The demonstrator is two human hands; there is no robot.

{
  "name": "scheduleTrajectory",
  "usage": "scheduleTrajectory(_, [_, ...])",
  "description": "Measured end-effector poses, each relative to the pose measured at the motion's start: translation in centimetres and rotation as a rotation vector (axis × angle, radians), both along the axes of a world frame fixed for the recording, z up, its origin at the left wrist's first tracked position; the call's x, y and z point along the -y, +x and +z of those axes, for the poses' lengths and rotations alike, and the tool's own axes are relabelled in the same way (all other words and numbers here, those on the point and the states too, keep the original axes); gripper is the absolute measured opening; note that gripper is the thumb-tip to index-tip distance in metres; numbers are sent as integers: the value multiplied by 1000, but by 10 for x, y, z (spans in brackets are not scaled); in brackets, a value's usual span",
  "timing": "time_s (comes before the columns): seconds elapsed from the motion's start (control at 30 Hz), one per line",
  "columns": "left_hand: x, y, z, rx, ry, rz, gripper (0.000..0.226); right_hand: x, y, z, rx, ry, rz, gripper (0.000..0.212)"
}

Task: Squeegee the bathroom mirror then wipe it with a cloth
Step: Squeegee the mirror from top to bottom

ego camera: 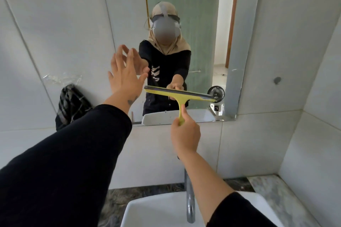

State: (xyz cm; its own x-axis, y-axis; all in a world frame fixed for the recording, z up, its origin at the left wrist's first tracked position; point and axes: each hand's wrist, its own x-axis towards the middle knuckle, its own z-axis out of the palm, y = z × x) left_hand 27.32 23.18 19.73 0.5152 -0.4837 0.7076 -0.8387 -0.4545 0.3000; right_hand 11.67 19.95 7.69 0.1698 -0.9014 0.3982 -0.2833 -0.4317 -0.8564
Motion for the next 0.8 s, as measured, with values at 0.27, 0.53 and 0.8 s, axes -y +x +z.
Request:
scheduleTrajectory(0.27, [-19, 19, -15, -47, 33, 73, 79, -32, 31, -5, -128, -94, 32, 51])
scheduleTrajectory(0.53, [-18, 13, -28, -68, 67, 76, 79, -21, 15, -15, -526, -271, 74, 56])
scheduleTrajectory(0.8, [6, -15, -40, -55, 59, 9, 80, 18, -31, -10, -763, -386, 37, 65])
